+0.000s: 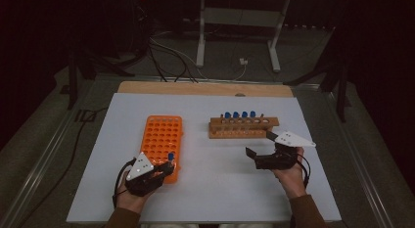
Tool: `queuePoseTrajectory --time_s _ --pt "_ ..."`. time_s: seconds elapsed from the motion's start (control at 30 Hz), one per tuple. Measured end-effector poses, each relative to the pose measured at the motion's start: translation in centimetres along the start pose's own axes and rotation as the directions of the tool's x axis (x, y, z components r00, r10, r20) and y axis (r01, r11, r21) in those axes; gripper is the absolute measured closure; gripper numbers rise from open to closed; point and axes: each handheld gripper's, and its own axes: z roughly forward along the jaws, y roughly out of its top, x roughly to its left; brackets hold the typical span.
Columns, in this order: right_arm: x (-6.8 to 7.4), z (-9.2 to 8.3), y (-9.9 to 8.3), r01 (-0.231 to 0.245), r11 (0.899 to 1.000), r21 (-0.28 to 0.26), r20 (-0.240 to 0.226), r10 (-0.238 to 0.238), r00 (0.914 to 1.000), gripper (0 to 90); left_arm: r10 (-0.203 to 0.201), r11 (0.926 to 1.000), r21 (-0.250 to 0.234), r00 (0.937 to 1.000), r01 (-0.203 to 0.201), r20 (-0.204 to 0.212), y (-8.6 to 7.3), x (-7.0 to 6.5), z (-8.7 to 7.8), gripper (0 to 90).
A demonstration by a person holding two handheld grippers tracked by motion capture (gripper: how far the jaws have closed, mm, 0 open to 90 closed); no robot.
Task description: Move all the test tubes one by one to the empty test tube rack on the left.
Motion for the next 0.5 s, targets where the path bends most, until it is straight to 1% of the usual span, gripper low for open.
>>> queuePoseTrajectory --time_s 0.03,0.07,0.13,0.2,0.3,0.33,0.37,0.5 --pt "-0.07 -0.14 -0.17 -0.005 1.0 -0.002 0.003 0.005 1.0 0.2 -0.003 1.0 0.0 1.0 0.003 0.005 -0.04 -0.01 -0.09 77.9" --pt "-0.14 -0.29 -0.48 -0.002 1.0 0.001 0.016 0.002 0.9999 0.2 0.001 1.0 0.008 1.0 -0.001 0.003 -0.01 -0.02 -0.21 78.0" --pt "-0.18 -0.31 -0.67 0.005 1.0 0.009 0.015 -0.005 0.9999 0.2 0.019 0.9992 0.035 0.9998 -0.018 -0.01 -0.17 -0.09 -0.31 78.1" --pt "-0.18 -0.28 -0.74 0.004 1.0 0.01 0.016 -0.005 0.9999 0.2 0.016 0.9991 0.04 0.9998 -0.015 -0.011 -0.36 -0.14 -0.37 78.1" --pt "-0.05 -0.01 -0.85 -0.002 1.0 0.015 0.013 0.001 0.9999 0.2 0.047 0.9967 0.068 0.9985 -0.044 -0.029 -0.3 -0.51 -0.1 78.3" --pt "0.01 0.06 -0.87 0.003 1.0 0.016 0.011 -0.003 0.9999 0.2 0.059 0.9945 0.088 0.9976 -0.056 -0.035 -0.35 -0.63 0.11 78.3" --pt "0.01 0.06 -0.87 0.003 1.0 0.016 0.011 -0.003 0.9999 0.2 0.064 0.9946 0.084 0.9971 -0.06 -0.04 -0.41 -0.76 0.19 78.3" --pt "0.12 0.24 -1.04 0.004 1.0 0.022 0.011 -0.004 0.9999 0.2 0.058 0.9951 0.083 0.9974 -0.054 -0.043 -0.43 -0.78 0.19 78.3"
